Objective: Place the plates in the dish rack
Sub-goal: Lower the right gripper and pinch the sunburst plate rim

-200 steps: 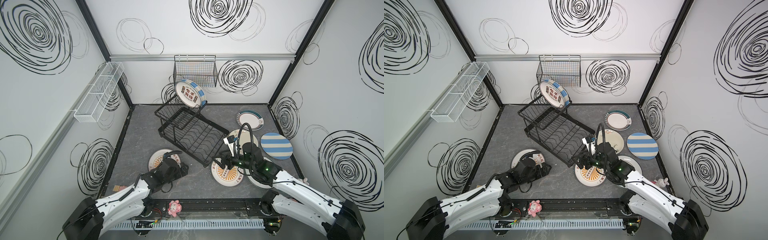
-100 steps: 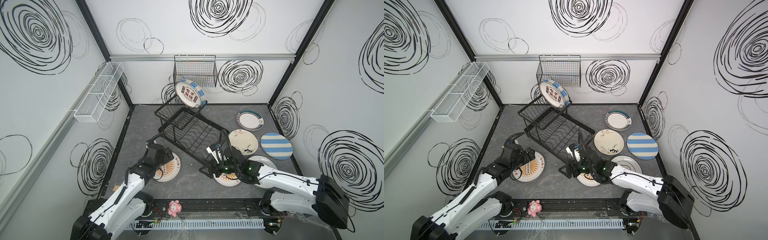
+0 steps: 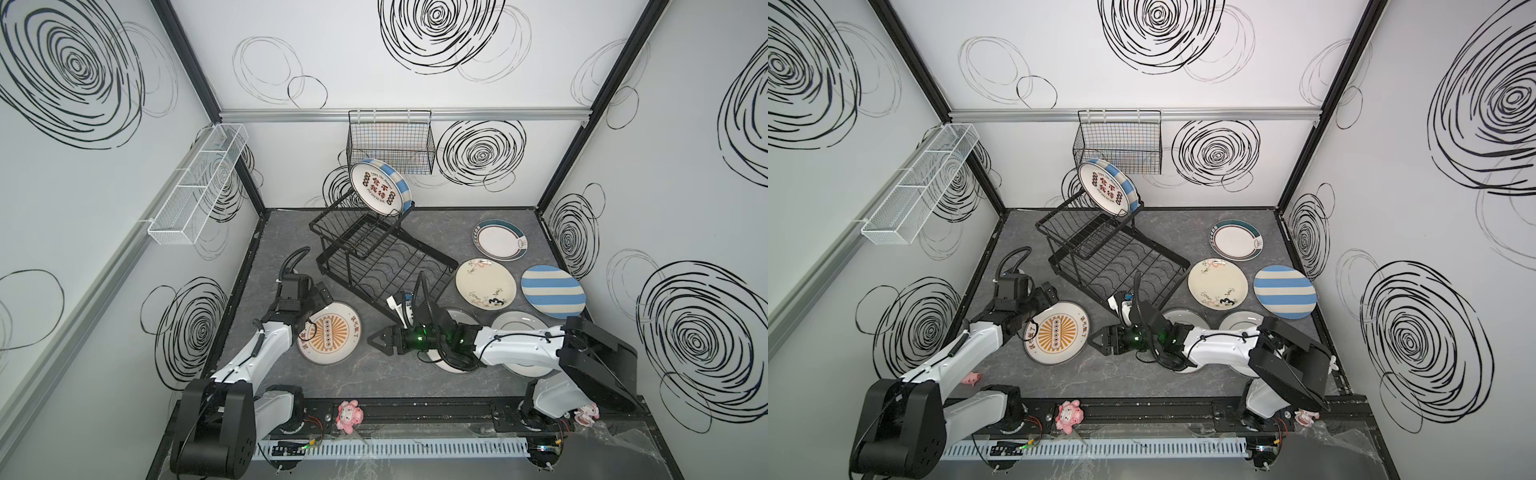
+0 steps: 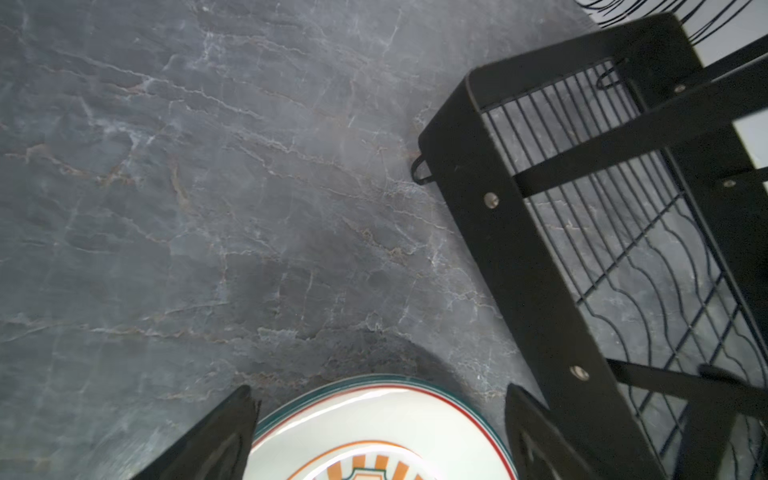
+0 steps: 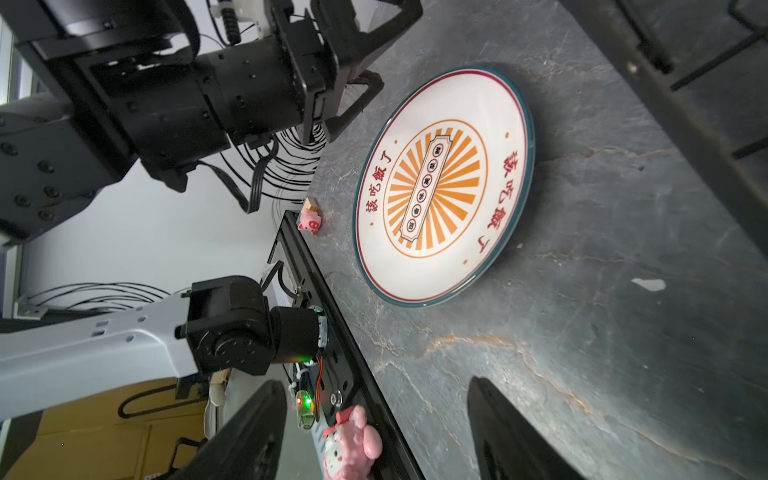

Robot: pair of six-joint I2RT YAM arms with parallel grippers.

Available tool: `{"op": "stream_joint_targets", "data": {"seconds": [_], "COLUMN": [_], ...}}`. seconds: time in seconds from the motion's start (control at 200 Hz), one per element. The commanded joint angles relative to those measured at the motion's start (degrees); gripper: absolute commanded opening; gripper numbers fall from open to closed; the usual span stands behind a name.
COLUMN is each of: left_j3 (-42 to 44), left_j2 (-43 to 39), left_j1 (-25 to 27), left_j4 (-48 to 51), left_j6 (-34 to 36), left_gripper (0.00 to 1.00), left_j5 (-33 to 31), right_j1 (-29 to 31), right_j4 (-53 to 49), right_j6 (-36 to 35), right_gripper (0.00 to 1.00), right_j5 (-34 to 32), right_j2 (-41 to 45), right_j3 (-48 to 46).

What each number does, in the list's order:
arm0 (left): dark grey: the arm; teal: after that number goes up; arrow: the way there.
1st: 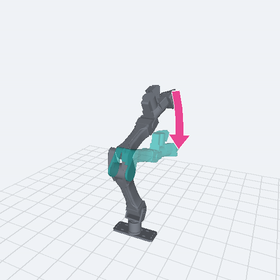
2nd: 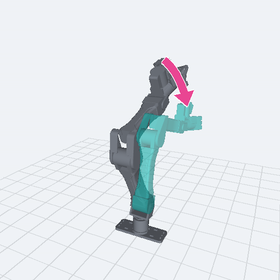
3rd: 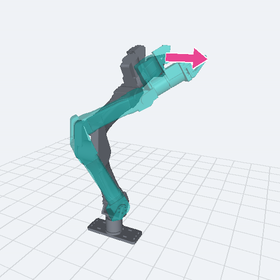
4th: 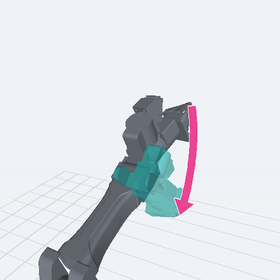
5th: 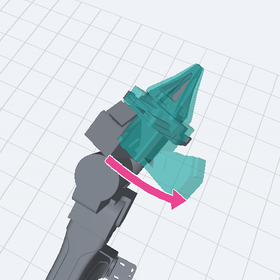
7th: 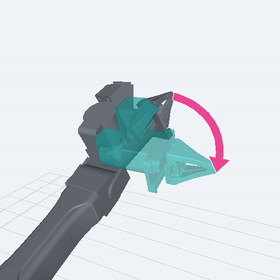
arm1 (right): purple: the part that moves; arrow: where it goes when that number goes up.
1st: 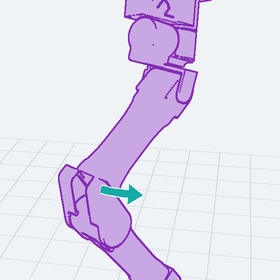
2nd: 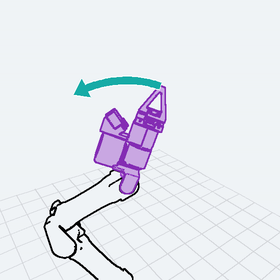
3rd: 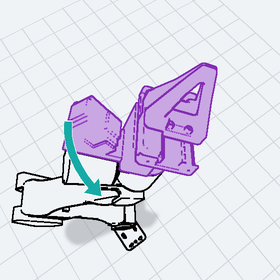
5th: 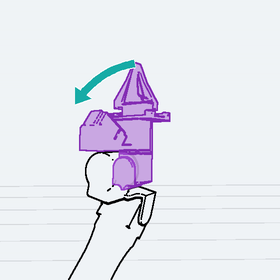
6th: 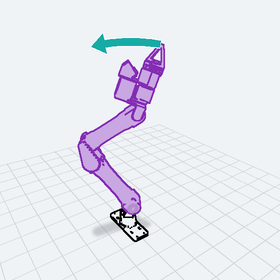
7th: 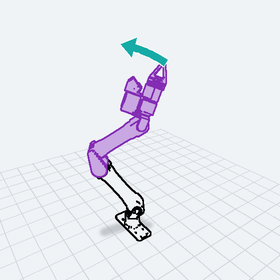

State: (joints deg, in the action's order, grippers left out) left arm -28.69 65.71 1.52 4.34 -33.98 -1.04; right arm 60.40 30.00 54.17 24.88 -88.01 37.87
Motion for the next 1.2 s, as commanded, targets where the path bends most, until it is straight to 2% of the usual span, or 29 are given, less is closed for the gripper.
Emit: {"op": "stream_joint_targets", "data": {"seconds": [0.0, 0.135, 0.255, 0.38, 0.675, 0.87, 1.196], "left_j3": [3.31, 4.96, 7.11, 7.19, 8.67, 10.66, 12.13], "left_j2": [-2.03, -3.05, -4.47, -5.74, -4.25, -4.69, -6.99], "left_j1": [-0.85, -1.55, -3.11, -4.67, -5.27, -5.47, -5.83], "left_j4": [-4.71, -5.06, -5.87, -5.99, -9.52, -11.16, -9.83], "left_j6": [-0.69, -0.04, -0.48, -0.43, -0.96, -1.99, -1.49], "left_gripper": [0.96, 0.96, 0.96, 0.96, 0.96, 0.96, 0.96], "left_j5": [4.05, 3.54, 3.90, 4.96, 7.46, 10.95, 10.54], "right_j1": [0.51, 1.10, 2.30, 2.27, 2.48, 2.42, 2.44], "right_j4": [5.33, 5.32, -0.95, -3.36, -20.06, -19.41, -20.99], "right_j6": [4.65, 5.70, 3.30, 3.07, -3.62, -1.92, -2.47], "right_gripper": [0.73, 0.73, 0.72, 0.69, 0.70, 0.71, 0.71], "right_j5": [-1.42, -0.46, -2.46, -1.05, -8.50, -7.69, -8.47], "right_j2": [-2.67, -7.13, -11.28, -15.75, -19.72, -22.15, -25.26], "right_j3": [3.02, 6.46, 11.92, 15.77, 24.43, 24.20, 27.25]}}
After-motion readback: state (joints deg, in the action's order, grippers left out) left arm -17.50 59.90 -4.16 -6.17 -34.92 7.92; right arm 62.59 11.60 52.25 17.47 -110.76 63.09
